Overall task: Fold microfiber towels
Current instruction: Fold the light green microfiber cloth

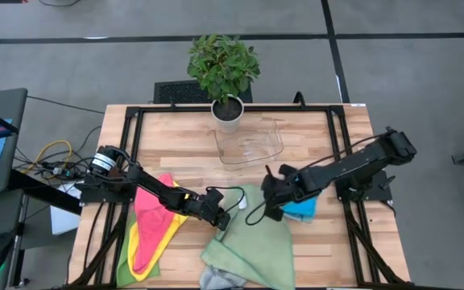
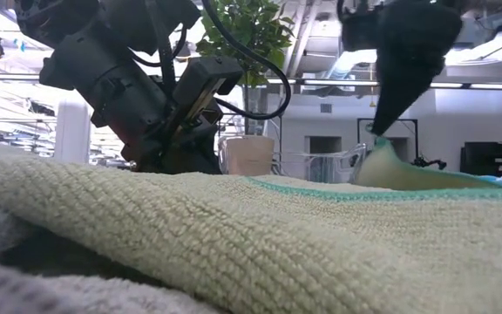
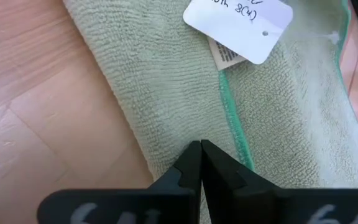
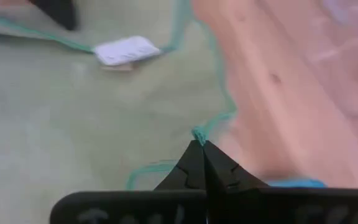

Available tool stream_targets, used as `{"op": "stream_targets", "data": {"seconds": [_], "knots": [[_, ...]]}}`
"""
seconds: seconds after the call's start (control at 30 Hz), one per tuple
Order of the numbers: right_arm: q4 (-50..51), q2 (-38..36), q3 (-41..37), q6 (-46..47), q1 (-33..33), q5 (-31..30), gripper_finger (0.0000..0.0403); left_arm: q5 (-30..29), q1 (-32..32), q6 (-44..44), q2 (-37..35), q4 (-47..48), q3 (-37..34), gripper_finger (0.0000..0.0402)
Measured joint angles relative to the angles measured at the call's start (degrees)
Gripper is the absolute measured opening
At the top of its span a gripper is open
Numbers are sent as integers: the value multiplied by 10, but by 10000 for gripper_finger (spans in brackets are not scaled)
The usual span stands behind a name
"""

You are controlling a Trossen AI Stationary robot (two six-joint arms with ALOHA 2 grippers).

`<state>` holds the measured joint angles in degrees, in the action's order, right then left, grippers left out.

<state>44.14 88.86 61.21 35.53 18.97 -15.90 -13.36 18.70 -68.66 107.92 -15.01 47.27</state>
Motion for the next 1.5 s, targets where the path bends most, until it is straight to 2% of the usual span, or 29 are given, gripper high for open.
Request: {"op": "stream_targets", "data": {"seconds": [0.17, 0.43, 0.57, 0.67, 0.77, 0.97, 1.07, 1.17, 1.33, 1.5], "knots": [[53, -15, -12, 32, 20, -26, 8, -4, 0, -2, 0, 3, 0, 0], [92, -42, -74, 134, 58, -51, 15, 12, -1, -7, -1, 5, 0, 0], [118, -63, -83, 155, 63, -57, 40, 65, -11, -17, -13, 1, -2, 0], [130, -79, -89, 161, 58, -57, 70, 82, -17, -11, -36, 24, -6, 0], [116, -99, -89, 158, 57, -57, 99, 86, -26, 1, -76, 36, -4, 0], [116, -156, -89, 185, 57, -85, 160, 68, -34, 22, -164, 123, -3, 0], [46, -174, -89, 181, 62, -94, 181, 39, -28, 44, -187, 106, -3, 0], [-40, -170, -89, 142, 75, -100, 191, 35, -11, 107, -179, 40, -2, 1], [-52, -118, -91, 152, 76, -99, 191, 11, 11, 160, -138, 23, -2, 33], [-61, -61, -91, 157, 91, -88, 183, -4, 7, 215, -100, 51, 35, 104]]}}
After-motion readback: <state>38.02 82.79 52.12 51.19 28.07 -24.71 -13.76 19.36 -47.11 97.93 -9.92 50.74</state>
